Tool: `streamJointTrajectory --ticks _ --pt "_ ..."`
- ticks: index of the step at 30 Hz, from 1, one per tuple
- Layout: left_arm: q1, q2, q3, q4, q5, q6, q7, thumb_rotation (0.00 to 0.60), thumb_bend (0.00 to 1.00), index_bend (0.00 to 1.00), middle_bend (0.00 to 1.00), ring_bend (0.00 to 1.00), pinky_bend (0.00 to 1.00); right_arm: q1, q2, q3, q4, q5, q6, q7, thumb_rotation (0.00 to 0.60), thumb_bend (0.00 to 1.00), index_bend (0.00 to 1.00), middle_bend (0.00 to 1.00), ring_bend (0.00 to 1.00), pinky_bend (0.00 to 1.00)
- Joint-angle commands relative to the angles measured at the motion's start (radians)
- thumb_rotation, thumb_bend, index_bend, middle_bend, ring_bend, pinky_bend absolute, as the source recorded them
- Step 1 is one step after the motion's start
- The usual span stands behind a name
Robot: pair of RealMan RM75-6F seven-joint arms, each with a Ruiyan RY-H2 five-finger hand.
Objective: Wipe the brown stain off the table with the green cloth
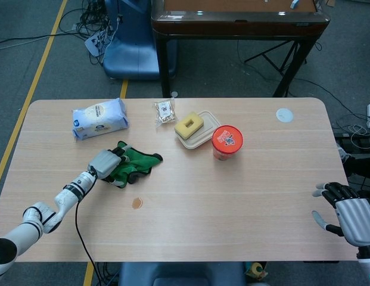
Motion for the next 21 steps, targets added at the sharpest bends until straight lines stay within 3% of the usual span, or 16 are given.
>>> streamJointTrajectory --ticks 1,4,16,21 --pt "0.0 -0.027 0.018 0.04 0.001 0.0 -0.03 0.6 0.1 0.32 0.06 0.15 0.41 -0.002 0.002 0.0 -0.003 0.001 0.001 -0.003 0.6 0.37 0.38 0.31 0.23 0.26" --pt "0.003 -0.05 0.028 0.079 0.003 0.01 -0.052 0.6 0.12 0.37 0.11 0.21 0.47 -0.003 0.003 0.0 -0.006 0.001 0.002 -0.005 0.6 0.37 0.38 0.31 0.23 0.26" --pt "0.02 -0.114 0.061 0.21 0.001 0.022 -0.149 0.6 0.24 0.65 0.58 0.6 0.92 -0.005 0.003 0.002 -0.011 0.006 -0.001 -0.014 0.6 0.37 0.38 0.31 0.23 0.26" --pt "0.038 -0.09 0.055 0.185 -0.008 0.073 -0.194 0.6 0.25 0.68 0.65 0.68 0.98 -0.005 0.001 0.002 -0.01 0.003 -0.002 -0.011 0.6 0.37 0.38 0.31 0.23 0.26"
